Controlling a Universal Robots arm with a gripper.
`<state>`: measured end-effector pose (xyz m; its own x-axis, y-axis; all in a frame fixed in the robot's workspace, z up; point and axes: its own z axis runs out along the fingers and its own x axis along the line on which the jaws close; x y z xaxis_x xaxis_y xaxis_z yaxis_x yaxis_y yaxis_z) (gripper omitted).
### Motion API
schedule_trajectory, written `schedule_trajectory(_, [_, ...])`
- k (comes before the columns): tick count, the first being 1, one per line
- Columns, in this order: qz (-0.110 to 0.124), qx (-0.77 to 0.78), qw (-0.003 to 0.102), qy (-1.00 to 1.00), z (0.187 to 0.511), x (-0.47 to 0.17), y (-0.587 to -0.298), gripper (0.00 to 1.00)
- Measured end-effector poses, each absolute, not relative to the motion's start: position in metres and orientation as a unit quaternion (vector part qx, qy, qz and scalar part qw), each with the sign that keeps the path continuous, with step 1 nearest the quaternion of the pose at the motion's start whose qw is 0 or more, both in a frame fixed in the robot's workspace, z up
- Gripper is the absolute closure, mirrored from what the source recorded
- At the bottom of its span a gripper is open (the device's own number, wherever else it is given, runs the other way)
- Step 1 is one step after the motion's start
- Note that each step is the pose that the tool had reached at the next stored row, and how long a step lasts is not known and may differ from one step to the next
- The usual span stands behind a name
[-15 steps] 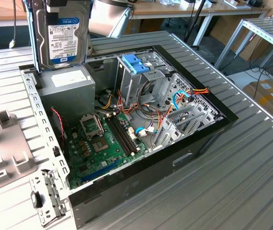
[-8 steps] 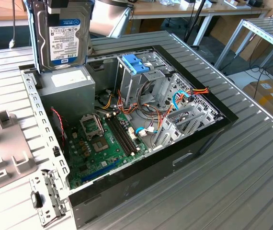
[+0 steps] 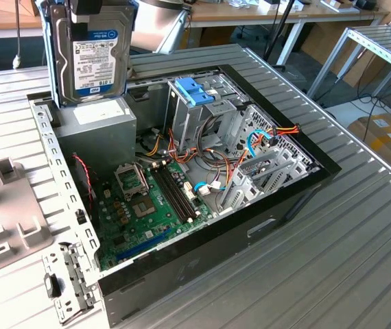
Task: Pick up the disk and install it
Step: 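Pick up the disk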
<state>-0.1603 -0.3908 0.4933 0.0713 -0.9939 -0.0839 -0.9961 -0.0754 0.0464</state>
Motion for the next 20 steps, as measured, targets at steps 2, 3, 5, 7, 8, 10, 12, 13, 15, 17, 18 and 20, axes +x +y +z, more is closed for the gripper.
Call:
schedule_trajectory(2, [0.047, -0.732, 0.012, 0.68, 0.493, -0.16, -0.392, 0.63])
schedule_trajectory(3, [0.046, -0.732, 0.012, 0.68, 0.493, -0.16, -0.393, 0.63])
schedule_trajectory(5, [0.046, -0.732, 0.011, 0.68, 0.493, -0.16, -0.395, 0.63])
schedule_trajectory(7, [0.046, -0.732, 0.011, 0.68, 0.493, -0.159, -0.396, 0.63])
schedule_trajectory(8, [0.046, -0.732, 0.011, 0.68, 0.493, -0.159, -0.397, 0.63])
schedule_trajectory(10, [0.046, -0.732, 0.011, 0.68, 0.493, -0.159, -0.398, 0.63])
schedule_trajectory(12, [0.046, -0.732, 0.011, 0.68, 0.493, -0.159, -0.399, 0.63])
schedule_trajectory(13, [0.046, -0.732, 0.011, 0.68, 0.493, -0.159, -0.4, 0.63])
schedule_trajectory(15, [0.046, -0.732, 0.011, 0.68, 0.493, -0.159, -0.401, 0.63])
schedule_trajectory(17, [0.046, -0.732, 0.011, 0.68, 0.493, -0.158, -0.403, 0.63])
schedule_trajectory(18, [0.046, -0.732, 0.011, 0.68, 0.493, -0.158, -0.403, 0.63])
schedule_trajectory(20, [0.046, -0.732, 0.011, 0.68, 0.493, -0.158, -0.405, 0.63])
